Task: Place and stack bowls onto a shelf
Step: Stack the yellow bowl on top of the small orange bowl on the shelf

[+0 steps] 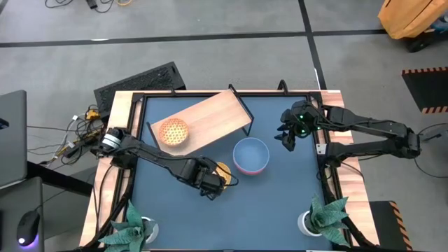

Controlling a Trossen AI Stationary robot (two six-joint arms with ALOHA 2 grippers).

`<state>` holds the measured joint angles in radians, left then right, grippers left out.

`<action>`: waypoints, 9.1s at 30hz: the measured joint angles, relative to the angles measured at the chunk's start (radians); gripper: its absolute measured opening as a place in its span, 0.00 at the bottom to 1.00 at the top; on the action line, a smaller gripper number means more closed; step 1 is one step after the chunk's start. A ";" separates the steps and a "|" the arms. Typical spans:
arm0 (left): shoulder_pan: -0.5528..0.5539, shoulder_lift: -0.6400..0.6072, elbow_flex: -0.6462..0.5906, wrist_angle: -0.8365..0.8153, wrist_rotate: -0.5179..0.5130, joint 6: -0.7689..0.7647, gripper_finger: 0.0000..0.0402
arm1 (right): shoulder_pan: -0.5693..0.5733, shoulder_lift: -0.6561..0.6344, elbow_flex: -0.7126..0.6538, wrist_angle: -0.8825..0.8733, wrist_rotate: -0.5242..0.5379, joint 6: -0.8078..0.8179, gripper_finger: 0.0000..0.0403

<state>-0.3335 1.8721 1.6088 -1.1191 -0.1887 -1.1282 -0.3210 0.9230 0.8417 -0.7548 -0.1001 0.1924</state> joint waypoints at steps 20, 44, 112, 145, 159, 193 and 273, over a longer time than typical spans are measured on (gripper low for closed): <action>-0.063 0.051 0.176 0.051 0.104 0.914 0.49 | 0.000 0.000 0.000 -0.001 0.000 -0.025 0.57; -0.009 0.095 0.088 0.133 0.077 0.907 0.49 | -0.001 0.000 0.000 -0.005 0.000 -0.036 0.57; 0.264 -0.061 0.603 -0.450 -0.085 0.505 0.00 | -0.095 0.000 0.000 0.056 0.004 -0.089 0.57; 0.283 -0.326 0.643 -0.453 -0.291 0.539 0.00 | -0.094 0.000 0.000 0.060 0.004 -0.072 0.57; 0.334 -0.528 0.125 -0.452 -0.146 0.491 0.00 | -0.094 0.000 0.000 0.060 0.004 -0.030 0.57; 0.325 -0.359 0.109 -0.452 0.013 0.893 0.00 | -0.094 0.000 0.000 0.084 0.031 -0.006 0.57; 0.356 -0.427 -0.056 -0.321 0.098 0.860 0.00 | -0.100 0.000 0.000 0.099 0.046 -0.008 0.57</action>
<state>0.0223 1.4455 1.5527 -1.4406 -0.0903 -0.2681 -0.4214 0.9229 0.8417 -0.6556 -0.0539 0.1845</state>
